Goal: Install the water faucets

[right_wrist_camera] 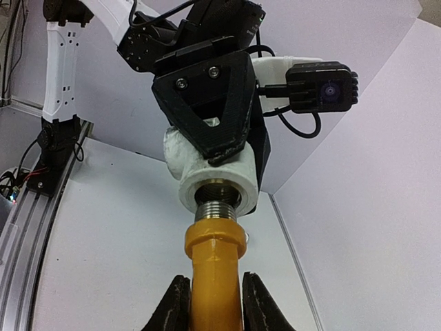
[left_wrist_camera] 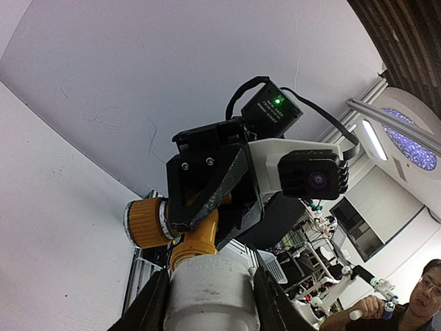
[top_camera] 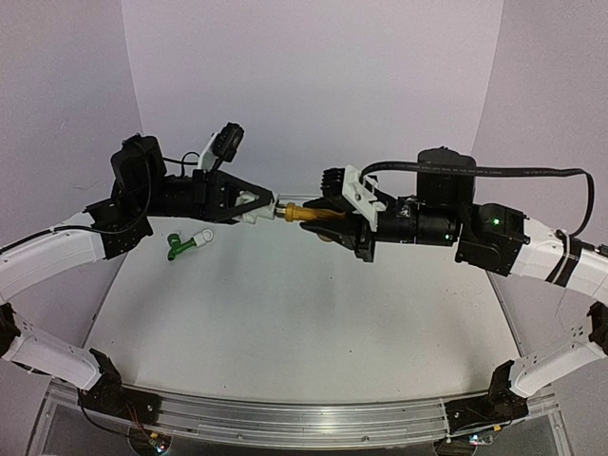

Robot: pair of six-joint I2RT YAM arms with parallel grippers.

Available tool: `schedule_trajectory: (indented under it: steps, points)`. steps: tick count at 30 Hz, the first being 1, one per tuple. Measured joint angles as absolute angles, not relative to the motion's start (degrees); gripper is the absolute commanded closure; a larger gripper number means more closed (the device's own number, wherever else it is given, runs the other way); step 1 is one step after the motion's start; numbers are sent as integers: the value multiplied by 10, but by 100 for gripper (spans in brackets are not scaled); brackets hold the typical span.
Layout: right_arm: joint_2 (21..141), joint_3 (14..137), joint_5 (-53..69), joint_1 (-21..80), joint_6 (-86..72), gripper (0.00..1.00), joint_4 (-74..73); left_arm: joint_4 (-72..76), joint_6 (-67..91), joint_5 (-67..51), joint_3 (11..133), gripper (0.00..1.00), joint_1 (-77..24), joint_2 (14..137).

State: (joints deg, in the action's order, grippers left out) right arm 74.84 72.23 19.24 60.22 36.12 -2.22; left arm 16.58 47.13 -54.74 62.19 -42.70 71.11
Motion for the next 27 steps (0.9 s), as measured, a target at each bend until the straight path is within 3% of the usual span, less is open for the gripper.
schedule_trajectory:
  steps: [27]
  points:
    - [751, 731, 172, 609, 358, 100, -33, 165, 477, -542, 621, 100, -424, 722]
